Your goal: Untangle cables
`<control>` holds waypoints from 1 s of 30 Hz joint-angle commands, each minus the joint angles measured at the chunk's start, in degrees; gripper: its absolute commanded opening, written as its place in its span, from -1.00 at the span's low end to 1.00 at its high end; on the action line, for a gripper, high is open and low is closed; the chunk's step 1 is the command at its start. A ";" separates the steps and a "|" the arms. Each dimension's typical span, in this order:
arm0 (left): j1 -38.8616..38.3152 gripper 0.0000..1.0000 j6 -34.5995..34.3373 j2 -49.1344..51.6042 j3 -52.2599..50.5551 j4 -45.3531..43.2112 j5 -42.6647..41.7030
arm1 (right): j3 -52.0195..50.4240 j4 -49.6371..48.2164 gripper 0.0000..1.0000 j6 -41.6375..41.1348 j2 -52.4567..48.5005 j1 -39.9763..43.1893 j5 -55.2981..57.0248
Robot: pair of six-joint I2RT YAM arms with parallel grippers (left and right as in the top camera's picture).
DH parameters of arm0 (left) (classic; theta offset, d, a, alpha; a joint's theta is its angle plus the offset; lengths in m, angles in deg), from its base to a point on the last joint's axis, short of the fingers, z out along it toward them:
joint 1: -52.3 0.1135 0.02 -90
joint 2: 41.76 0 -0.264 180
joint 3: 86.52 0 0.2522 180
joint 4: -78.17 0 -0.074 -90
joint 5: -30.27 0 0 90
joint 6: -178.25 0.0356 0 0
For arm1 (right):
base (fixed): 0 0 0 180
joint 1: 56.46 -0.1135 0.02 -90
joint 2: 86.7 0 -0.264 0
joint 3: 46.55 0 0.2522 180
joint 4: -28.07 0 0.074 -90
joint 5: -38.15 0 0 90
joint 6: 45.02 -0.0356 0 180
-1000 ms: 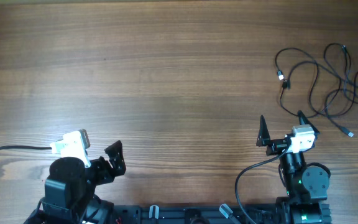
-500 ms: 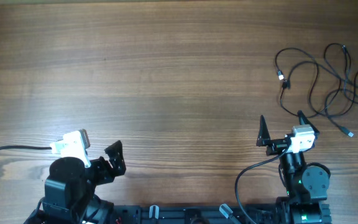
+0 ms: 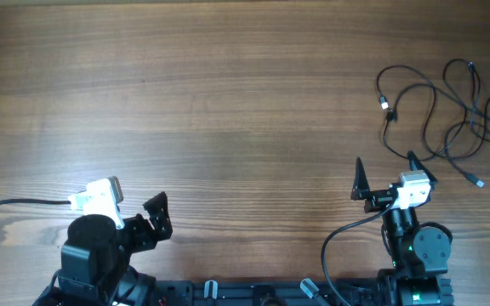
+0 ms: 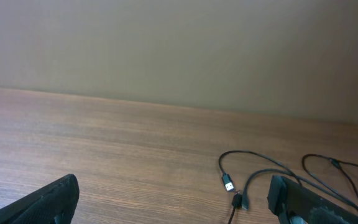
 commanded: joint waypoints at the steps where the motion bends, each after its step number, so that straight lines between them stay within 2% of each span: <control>1: -0.26 1.00 -0.72 -0.42 -0.35 -0.11 0.96 | -0.07 -0.11 1.00 2.21 0.63 0.24 -1.46; 30: -0.26 1.00 -0.72 -0.42 -0.37 -0.11 0.96 | -0.07 -0.20 1.00 1.88 0.61 0.24 -1.29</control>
